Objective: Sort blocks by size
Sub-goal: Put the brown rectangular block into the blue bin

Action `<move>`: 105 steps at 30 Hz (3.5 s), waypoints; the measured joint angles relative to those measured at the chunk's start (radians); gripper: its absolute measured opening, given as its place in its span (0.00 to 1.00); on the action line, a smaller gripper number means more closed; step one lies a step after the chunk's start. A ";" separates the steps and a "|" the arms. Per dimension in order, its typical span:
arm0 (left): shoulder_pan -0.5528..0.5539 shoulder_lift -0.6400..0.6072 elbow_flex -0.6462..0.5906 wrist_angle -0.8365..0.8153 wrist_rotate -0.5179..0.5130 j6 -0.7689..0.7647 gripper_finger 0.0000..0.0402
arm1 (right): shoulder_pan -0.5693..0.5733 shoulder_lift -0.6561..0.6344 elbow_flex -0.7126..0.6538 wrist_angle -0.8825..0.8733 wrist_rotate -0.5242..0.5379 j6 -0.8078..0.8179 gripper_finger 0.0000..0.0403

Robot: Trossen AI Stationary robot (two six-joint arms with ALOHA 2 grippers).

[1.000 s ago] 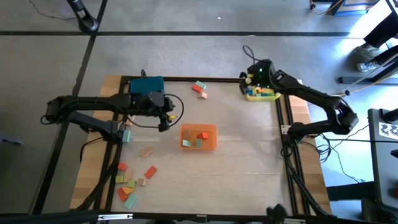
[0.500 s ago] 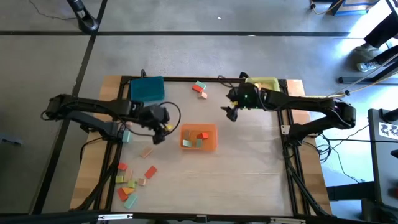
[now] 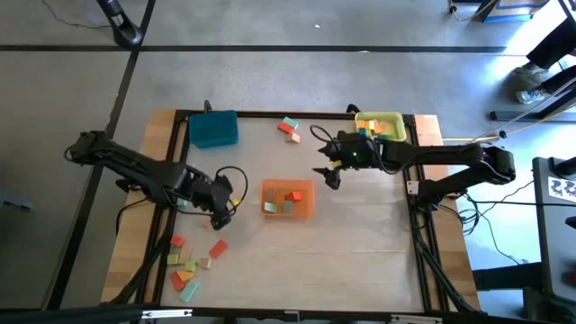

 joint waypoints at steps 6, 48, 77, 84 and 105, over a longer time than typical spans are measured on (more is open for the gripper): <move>-0.108 0.040 -0.044 0.003 0.009 -0.164 0.55 | 0.063 0.016 0.000 0.034 0.009 0.002 0.81; -0.166 0.241 -0.298 0.208 -0.011 -0.235 0.43 | 0.108 0.161 0.000 0.058 0.015 0.070 0.81; 0.580 -0.024 0.008 0.052 -0.362 0.422 0.31 | 0.108 0.160 0.000 0.069 0.015 0.070 0.81; 0.834 0.016 0.007 0.210 -0.362 0.659 0.31 | 0.107 0.160 0.000 0.097 0.015 0.070 0.81; 1.158 0.273 -0.032 0.420 -0.310 0.840 0.32 | 0.107 0.160 0.000 0.100 0.015 0.070 0.81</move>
